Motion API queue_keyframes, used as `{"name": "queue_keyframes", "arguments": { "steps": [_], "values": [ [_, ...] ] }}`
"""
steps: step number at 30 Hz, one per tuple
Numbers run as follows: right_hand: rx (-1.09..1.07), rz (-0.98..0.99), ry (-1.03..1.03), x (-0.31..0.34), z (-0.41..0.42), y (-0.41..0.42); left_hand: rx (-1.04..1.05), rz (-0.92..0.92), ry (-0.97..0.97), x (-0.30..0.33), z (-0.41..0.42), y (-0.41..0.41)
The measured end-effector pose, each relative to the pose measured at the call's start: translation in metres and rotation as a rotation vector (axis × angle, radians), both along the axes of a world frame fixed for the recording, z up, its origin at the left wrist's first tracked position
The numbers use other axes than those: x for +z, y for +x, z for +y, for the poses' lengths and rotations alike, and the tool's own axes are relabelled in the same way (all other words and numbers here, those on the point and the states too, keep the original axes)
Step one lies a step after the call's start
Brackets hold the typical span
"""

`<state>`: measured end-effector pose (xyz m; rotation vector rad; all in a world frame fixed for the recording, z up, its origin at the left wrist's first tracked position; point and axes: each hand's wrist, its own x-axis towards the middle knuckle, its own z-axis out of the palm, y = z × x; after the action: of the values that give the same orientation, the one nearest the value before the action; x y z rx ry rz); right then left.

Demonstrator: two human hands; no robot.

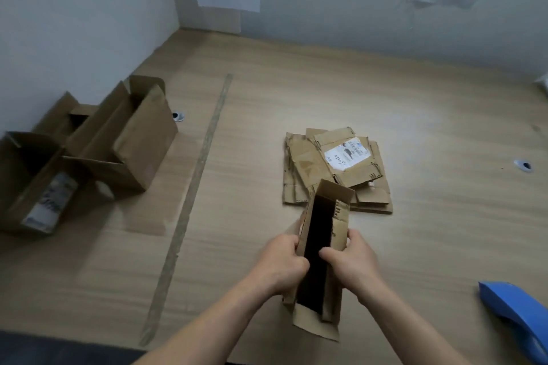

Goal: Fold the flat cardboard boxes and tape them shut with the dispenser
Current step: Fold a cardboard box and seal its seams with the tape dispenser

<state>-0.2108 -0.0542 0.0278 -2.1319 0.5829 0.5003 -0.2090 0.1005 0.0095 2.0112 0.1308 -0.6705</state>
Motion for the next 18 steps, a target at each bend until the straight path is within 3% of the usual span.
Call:
{"name": "queue_keyframes", "arguments": {
  "steps": [9,14,18],
  "values": [
    [0.119,0.000,0.259,0.008,0.109,0.079,0.414,-0.237,0.223,0.032,0.127,0.033],
    [0.112,0.012,0.335,0.010,0.187,0.156,0.452,-0.264,0.391,0.048,0.189,0.080],
    [0.101,0.028,0.394,0.019,0.238,0.200,0.637,-0.337,0.445,0.045,0.230,0.104]
  ]
}}
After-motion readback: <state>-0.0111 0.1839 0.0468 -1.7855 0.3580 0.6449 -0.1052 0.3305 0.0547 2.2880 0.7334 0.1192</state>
